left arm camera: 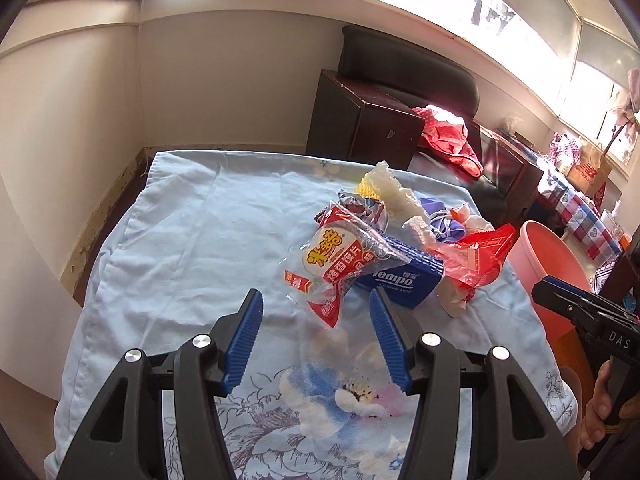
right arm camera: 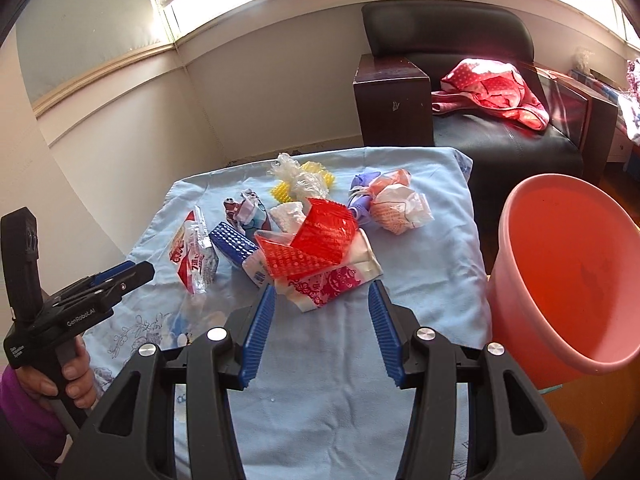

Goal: Collect trash
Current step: 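Grasp the red-white snack bag with the left tool while the right tool grasps a red wrapper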

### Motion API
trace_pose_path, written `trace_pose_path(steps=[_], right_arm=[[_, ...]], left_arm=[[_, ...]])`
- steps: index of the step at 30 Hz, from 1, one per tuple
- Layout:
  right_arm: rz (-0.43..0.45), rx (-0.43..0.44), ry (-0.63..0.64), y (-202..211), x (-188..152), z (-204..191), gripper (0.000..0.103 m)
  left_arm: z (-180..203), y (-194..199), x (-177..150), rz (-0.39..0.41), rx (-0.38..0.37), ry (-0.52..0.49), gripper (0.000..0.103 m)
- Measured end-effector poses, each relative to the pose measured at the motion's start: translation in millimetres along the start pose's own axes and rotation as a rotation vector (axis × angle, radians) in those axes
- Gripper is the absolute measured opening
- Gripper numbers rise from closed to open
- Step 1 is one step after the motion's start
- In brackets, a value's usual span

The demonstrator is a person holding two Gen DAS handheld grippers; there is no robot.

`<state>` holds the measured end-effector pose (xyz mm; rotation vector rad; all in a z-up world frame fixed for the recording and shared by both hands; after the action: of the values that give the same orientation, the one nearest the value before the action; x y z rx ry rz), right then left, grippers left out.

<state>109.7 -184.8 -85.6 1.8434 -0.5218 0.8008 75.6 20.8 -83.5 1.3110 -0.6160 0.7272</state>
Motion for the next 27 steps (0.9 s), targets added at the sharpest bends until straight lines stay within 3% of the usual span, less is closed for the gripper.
trace_pose_path(steps=[4, 8, 10, 12, 14, 18, 27], right_arm=[[-0.011, -0.007, 0.003, -4.3, 1.2, -2.2, 0.050], [-0.024, -0.013, -0.004, -8.3, 1.8, 1.0, 0.050], [-0.026, -0.011, -0.007, -9.7, 3.0, 1.7, 0.050], [-0.026, -0.006, -0.012, -11.8, 5.9, 1.4, 0.050], [-0.026, 0.004, -0.015, -14.4, 8.8, -0.4, 0.050], [-0.022, 0.021, -0.016, -21.0, 18.6, -5.7, 0.050], [0.022, -0.017, -0.004, -31.6, 40.5, -4.7, 0.050]], left_arm=[[13.0, -19.0, 11.6, 0.004, -0.019, -0.091, 0.062], [15.3, -45.9, 7.3, -0.038, -0.015, -0.159, 0.062], [14.7, -51.7, 4.1, -0.042, -0.025, -0.163, 0.056], [15.1, -54.1, 1.8, -0.045, -0.049, -0.157, 0.029], [13.2, -54.7, 2.5, -0.043, -0.062, -0.139, 0.017], [7.7, -51.3, 5.3, -0.026, -0.060, -0.117, 0.010], [2.6, -34.8, 6.9, -0.004, -0.067, -0.087, 0.009]])
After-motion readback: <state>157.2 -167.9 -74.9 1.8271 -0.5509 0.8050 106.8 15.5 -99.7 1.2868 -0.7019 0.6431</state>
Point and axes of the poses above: each gripper's, at about its wrist camera, not at the fingertips, and y roughly against the way its jaws point, z to its right, x to its top, the point moved 10 cm from there along -y, roughly the way its jaws point, and after that the axes turned 3 degrees about z, right-handed, at the moved point
